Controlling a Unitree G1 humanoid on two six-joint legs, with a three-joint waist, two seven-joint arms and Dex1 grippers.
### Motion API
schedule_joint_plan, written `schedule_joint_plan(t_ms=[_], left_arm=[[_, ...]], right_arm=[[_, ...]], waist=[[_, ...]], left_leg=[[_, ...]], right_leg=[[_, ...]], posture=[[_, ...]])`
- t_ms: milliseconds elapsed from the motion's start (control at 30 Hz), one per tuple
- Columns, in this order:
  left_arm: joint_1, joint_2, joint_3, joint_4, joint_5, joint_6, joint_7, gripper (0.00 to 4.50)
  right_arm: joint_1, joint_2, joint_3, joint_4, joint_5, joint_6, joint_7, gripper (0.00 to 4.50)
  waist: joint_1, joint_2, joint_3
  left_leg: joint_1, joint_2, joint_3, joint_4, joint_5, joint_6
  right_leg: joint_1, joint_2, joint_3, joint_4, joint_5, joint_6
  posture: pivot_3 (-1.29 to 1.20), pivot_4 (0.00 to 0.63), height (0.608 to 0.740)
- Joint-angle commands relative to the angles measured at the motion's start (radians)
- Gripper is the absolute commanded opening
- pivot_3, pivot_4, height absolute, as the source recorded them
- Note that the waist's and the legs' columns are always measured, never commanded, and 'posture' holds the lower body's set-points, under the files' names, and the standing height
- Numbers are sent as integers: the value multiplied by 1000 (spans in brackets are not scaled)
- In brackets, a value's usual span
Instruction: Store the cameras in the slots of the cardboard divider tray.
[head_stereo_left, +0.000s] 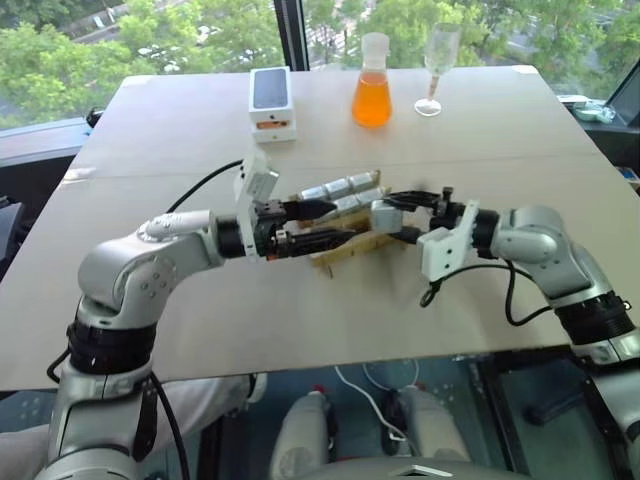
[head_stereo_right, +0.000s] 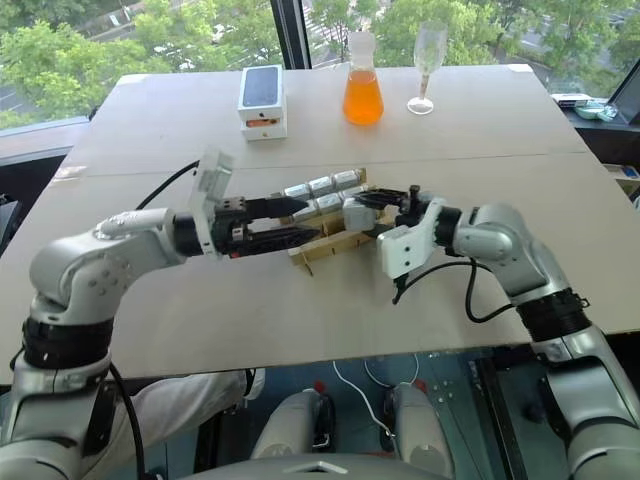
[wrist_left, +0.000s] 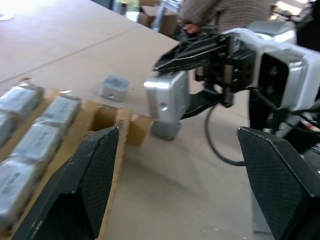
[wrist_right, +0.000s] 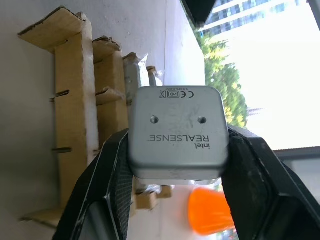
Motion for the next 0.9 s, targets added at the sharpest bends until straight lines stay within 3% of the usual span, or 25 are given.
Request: schedule_joint_plan(t_ms=[33,367,467,633,733,800,867,900], left_arm=[[-87,33,-96,86,101,-58,-135,3890],[-123,33,-157,155,186,-85,-278,3890],[-141,15,-146,181,198,-96,-295,3042],[-151,4,-154,196,217,-105,-325,806],[-143,1,-166,194,236,-117,-343,748],[-142,-8,-168,199,250,-126,-348,748],[-148,-18,-162,209,265,-146,-350,747],[-151,-24,-156,217,272,-158,-348,747]], right_arm=[[-78,45,47,30,-93,-124,-90,1924],[-115,65,74,41,-153,-138,-161,1924],[-113,64,79,32,-147,-135,-158,1924],[-116,60,91,34,-134,-140,-144,1924],[-117,54,95,32,-128,-126,-131,1924],[-113,49,98,30,-110,-120,-112,3013],[-94,48,98,23,-37,-93,-74,3672],[-80,48,95,16,2,-73,-56,4358]], waist=[[-2,-1,1],[-13,-2,2],[-13,-2,2],[-19,-3,2],[-20,-3,2],[-20,-3,2],[-20,-3,2],[-20,-3,2]], left_leg=[[0,0,0,0,0,0],[-1,0,0,2,0,-1],[-1,0,0,3,0,-1],[-1,0,0,3,0,0],[-1,0,0,3,0,0],[-1,0,0,3,0,0],[-1,0,0,3,0,0],[-1,0,0,4,0,0]], right_leg=[[0,0,0,0,0,0],[-1,-1,0,0,0,-1],[0,-1,0,1,0,-1],[0,0,0,2,0,-1],[0,-1,0,2,0,-1],[-1,-1,0,2,0,-1],[0,-1,0,2,0,-1],[0,-1,0,2,0,-1]], posture=[[0,150,740],[0,150,740],[0,150,740],[0,150,740],[0,150,740],[0,150,740],[0,150,740],[0,150,740]])
